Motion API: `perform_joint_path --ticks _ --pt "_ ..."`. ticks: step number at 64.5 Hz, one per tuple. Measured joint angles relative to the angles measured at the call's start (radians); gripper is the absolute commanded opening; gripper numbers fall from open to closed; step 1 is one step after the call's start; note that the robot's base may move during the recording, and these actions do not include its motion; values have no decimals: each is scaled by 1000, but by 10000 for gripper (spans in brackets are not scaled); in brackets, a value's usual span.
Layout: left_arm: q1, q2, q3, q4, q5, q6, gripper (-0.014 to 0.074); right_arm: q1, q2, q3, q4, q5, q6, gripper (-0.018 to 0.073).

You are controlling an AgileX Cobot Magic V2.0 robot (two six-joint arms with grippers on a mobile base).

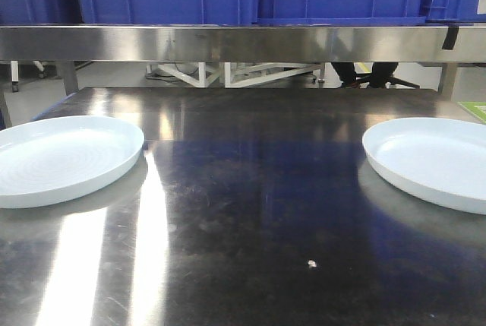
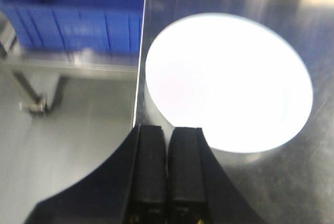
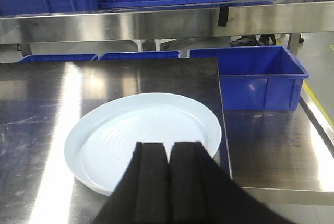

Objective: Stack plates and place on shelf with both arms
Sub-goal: 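Move the left gripper down to the rim of the nearer white plate, then close the left gripper on the white plate's rim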

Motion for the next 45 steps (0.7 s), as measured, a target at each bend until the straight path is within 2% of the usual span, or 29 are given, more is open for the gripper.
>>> perform_joint_path --ticks 11,28,45 --pt "0 213 -140 0 111 0 90 0 0 0 0 0 0 49" --pt "0 525 -371 0 217 0 90 0 0 0 0 0 0 49" --pt "77 784 -599 10 397 0 100 0 0 0 0 0 0 49"
